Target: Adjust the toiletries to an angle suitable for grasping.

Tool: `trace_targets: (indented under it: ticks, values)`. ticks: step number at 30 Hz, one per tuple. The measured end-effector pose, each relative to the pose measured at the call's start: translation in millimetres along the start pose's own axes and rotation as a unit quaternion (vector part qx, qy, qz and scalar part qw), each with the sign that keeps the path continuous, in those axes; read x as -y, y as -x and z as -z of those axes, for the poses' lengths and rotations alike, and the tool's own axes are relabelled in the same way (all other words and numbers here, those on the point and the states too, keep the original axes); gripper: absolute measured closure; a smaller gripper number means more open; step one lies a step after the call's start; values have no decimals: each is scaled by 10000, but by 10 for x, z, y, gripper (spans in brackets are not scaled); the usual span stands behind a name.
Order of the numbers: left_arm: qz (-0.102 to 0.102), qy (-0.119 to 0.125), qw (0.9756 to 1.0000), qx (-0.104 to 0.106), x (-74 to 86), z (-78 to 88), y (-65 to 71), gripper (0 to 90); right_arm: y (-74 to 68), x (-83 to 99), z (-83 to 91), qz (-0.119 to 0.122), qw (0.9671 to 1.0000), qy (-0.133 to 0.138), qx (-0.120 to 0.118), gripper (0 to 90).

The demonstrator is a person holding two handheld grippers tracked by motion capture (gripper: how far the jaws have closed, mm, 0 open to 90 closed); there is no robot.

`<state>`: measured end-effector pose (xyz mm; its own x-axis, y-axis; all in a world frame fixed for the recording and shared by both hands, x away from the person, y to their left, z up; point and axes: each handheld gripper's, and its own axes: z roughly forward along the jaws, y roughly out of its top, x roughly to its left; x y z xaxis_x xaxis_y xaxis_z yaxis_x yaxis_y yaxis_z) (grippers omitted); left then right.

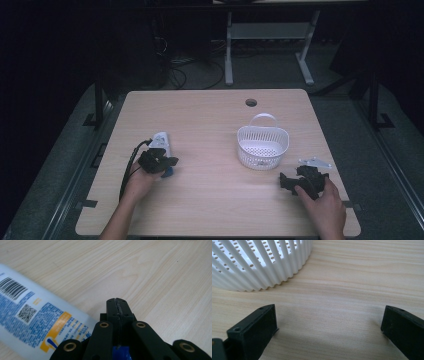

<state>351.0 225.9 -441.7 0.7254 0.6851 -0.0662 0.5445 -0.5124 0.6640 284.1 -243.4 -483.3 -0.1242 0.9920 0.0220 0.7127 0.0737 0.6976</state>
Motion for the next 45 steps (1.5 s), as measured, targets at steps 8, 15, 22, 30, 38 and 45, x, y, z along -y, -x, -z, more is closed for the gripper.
trace_targets:
  ticks: [8,15,22,30,38,45]
  values:
    - [120,-27,9999,-98,79,78,-87,900,0,0,0,1,10000,-1,1,0]
    - [165,-63,9996,-211,122,137,-161,900,0,0,0,-1,10000,-1,0,0]
    - [307,-92,9990,-325,192,210,-268,900,0,0,0,-2,10000,-1,1,0]
    - [525,-50,9974,-499,275,314,-396,900,0,0,0,-1,10000,0,-1,0]
    - [712,-12,9955,-631,355,397,-517,900,0,0,0,-2,10000,-1,0,0]
    - [900,56,9931,-753,431,482,-624,900,0,0,0,-3,10000,-3,1,0]
